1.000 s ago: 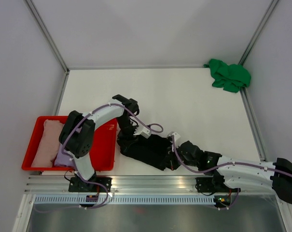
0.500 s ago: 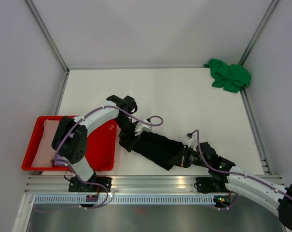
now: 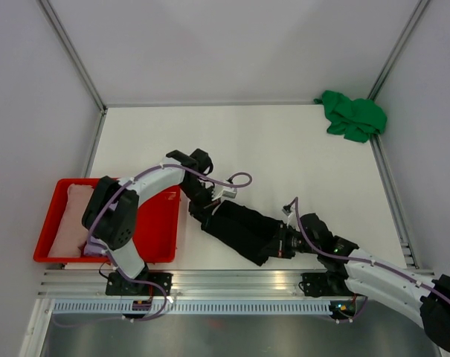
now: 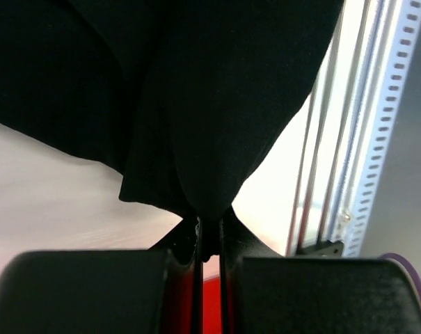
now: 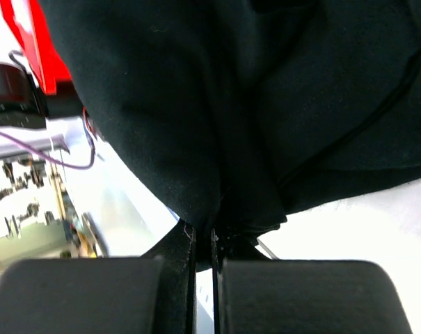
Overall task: Roll the t-shirts
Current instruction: Roll the tshirt
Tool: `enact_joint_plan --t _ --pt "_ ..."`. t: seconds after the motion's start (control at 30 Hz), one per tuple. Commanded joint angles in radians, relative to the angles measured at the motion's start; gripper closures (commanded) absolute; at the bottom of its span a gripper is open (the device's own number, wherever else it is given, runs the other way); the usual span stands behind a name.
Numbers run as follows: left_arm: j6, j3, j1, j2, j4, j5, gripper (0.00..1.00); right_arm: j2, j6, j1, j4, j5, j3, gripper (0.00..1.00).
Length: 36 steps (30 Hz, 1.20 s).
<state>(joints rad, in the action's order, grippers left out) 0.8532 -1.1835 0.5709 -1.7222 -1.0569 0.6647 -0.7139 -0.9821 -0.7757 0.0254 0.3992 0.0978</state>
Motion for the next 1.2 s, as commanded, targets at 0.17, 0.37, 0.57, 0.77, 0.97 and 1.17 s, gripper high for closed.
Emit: enact_joint_plan --t 0.17,0.37,0.57,0.77,0.97,1.17 --pt "0.095 0.085 0.000 0.081 -0.267 0.093 0.98 -0.074 -0.085 0.004 0.071 0.185 0.025 1.00" --pt "-0.132 0.070 -0.025 0.047 -0.057 0.015 0.81 -0.128 -0.145 0.081 0.076 0.187 0.003 1.00" --pt "-0.318 0.001 -0.034 -0.034 0.063 -0.115 0.64 -0.180 -0.142 0.197 0.045 0.253 0.011 1.00" --pt "-0.324 -0.021 -0.031 0.131 0.176 -0.193 0.35 -0.196 -0.132 0.280 -0.007 0.277 0.016 1.00" --pt "-0.140 0.002 0.094 0.284 0.199 -0.342 0.21 -0.240 -0.147 0.328 0.021 0.300 0.008 1.00" --pt "0.141 0.212 0.335 0.447 0.408 -0.474 0.00 -0.243 -0.180 0.389 0.053 0.314 0.003 1.00"
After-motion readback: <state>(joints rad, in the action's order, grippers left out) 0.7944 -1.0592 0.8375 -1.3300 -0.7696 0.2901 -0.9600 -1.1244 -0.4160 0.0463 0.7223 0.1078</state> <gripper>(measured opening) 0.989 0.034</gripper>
